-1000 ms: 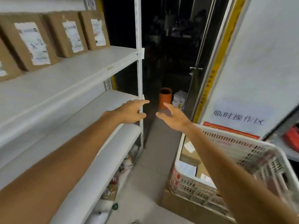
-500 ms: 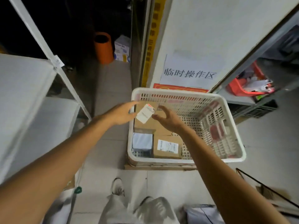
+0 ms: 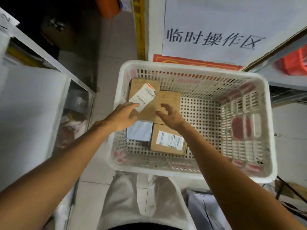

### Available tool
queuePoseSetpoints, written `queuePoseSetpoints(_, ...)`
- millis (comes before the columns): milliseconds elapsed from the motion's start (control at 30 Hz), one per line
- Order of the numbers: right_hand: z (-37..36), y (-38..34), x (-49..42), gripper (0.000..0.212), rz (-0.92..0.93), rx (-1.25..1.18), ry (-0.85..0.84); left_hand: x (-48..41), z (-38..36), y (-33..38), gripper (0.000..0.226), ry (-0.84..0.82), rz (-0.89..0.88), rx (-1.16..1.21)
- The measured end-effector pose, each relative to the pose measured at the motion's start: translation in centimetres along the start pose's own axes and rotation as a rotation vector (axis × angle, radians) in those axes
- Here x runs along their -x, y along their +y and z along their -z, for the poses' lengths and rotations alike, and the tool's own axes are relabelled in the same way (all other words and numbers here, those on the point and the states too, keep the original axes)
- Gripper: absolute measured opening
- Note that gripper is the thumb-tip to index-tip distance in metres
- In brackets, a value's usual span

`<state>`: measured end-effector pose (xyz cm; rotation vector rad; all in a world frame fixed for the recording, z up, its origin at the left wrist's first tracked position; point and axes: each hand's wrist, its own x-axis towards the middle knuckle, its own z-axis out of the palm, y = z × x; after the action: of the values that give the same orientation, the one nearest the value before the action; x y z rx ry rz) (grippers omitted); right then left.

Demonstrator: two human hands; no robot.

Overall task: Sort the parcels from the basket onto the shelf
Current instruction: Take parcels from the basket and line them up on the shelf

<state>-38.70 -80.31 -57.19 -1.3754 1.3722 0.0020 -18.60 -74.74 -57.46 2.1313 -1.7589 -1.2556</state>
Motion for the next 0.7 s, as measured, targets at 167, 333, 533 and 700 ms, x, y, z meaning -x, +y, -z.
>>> queuePoseSetpoints(167, -1.3, 2.8, -5.6, 0.068, -0.076, -0.094, -0.043, -6.0, -5.5, -1.3, 0.068, 0.025, 0.186, 0.033)
queuePoseSetpoints(333, -4.1, 4.3, -8.3, 0.061, -0.14, -0.279, 0.032, -7.2, -9.5, -2.7, 0.085, 0.101, 0.175, -0.42)
queuePoseSetpoints(533, -5.5, 3.8, -7.7, 0.044, -0.142, -0.399, 0.153, -6.9, -8.7, -1.7, 0.076, 0.14, 0.162, -0.251)
queuePoseSetpoints(700, -5.3, 3.9, -7.3, 0.039, -0.167, -0.449, 0.178, -7.6, -7.5, -1.0, 0.068, 0.189, 0.26, 0.061)
